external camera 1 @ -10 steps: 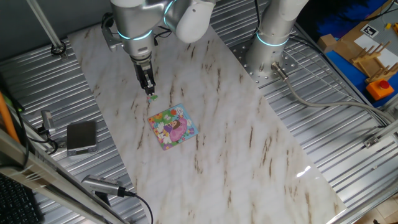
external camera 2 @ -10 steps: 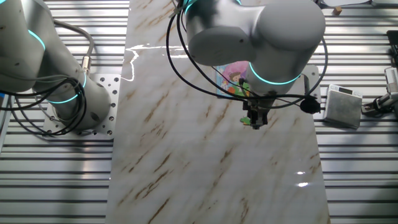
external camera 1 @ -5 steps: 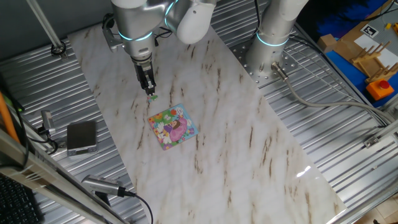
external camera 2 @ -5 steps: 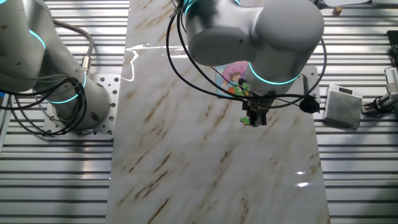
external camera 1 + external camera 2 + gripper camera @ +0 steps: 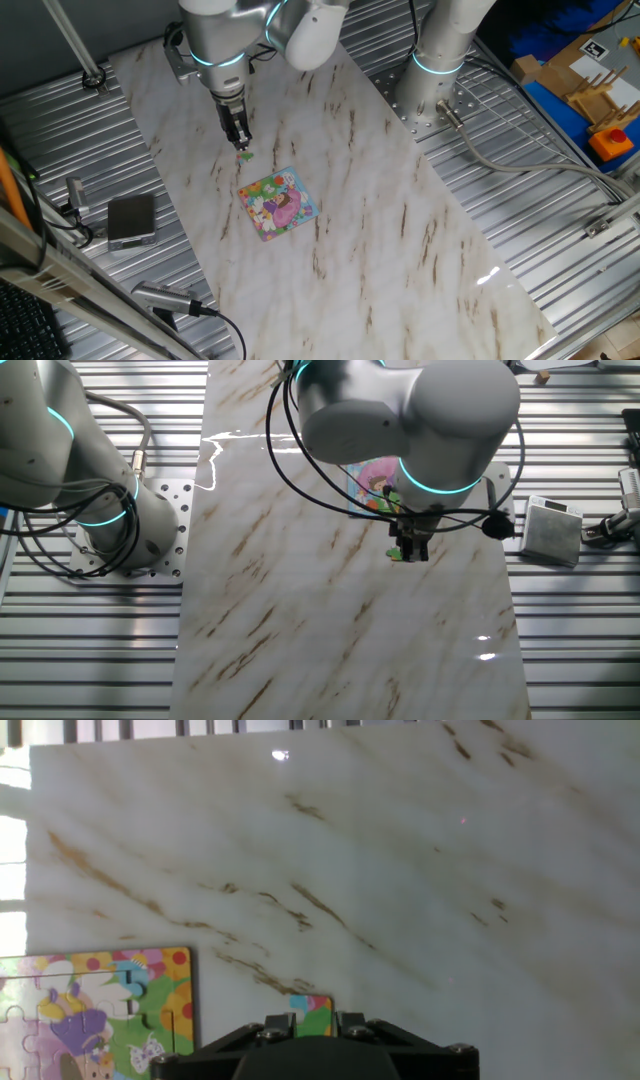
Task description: Assemble one piece of a puzzle
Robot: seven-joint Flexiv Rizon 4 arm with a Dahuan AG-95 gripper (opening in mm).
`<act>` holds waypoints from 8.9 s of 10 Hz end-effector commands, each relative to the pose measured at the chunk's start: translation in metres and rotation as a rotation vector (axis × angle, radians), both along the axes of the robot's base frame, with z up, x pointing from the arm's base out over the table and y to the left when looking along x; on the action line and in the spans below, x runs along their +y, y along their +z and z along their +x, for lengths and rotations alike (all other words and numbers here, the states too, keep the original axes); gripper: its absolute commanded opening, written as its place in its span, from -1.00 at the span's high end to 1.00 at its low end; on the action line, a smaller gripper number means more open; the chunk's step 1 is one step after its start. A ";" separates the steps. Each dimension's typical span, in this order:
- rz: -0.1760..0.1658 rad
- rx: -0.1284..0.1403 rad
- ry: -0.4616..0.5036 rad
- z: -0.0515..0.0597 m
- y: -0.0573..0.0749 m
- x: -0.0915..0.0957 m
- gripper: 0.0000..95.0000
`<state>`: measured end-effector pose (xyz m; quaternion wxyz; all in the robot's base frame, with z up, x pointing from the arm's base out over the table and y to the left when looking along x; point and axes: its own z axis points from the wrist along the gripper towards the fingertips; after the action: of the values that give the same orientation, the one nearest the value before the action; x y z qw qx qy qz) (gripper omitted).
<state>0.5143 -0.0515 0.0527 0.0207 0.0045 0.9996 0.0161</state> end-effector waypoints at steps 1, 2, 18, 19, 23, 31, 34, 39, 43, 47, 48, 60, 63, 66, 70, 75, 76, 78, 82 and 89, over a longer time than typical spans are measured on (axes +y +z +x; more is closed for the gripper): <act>0.002 -0.002 0.016 0.000 0.000 0.000 0.20; 0.002 0.000 0.021 0.000 0.000 0.000 0.20; -0.004 -0.012 -0.060 0.003 -0.015 0.004 0.20; -0.005 -0.013 -0.060 0.001 -0.016 0.004 0.20; -0.007 -0.022 -0.057 -0.002 -0.024 0.003 0.20; -0.008 -0.048 -0.066 0.001 -0.039 0.005 0.20; -0.008 -0.054 -0.069 0.001 -0.041 0.005 0.20; -0.007 -0.057 -0.078 0.002 -0.043 0.007 0.20; -0.006 -0.060 -0.082 0.002 -0.046 0.007 0.60; -0.015 -0.060 -0.081 0.002 -0.046 0.007 0.60; -0.008 -0.057 -0.080 0.002 -0.046 0.007 0.60; -0.002 -0.056 -0.055 0.000 -0.029 0.010 1.00; -0.003 -0.054 -0.045 0.002 -0.021 0.020 1.00; -0.003 -0.053 -0.023 0.003 -0.012 0.030 1.00; -0.004 -0.054 -0.002 0.003 0.001 0.043 1.00; -0.005 -0.051 -0.008 0.015 0.000 0.061 1.00; -0.006 -0.051 -0.009 0.016 0.000 0.063 1.00; -0.006 -0.050 -0.011 0.019 -0.001 0.068 1.00; -0.004 -0.046 -0.010 0.024 0.000 0.075 1.00; -0.008 -0.043 0.029 0.026 0.001 0.076 1.00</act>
<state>0.5397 0.0247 0.0536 0.0437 -0.0117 0.9989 0.0129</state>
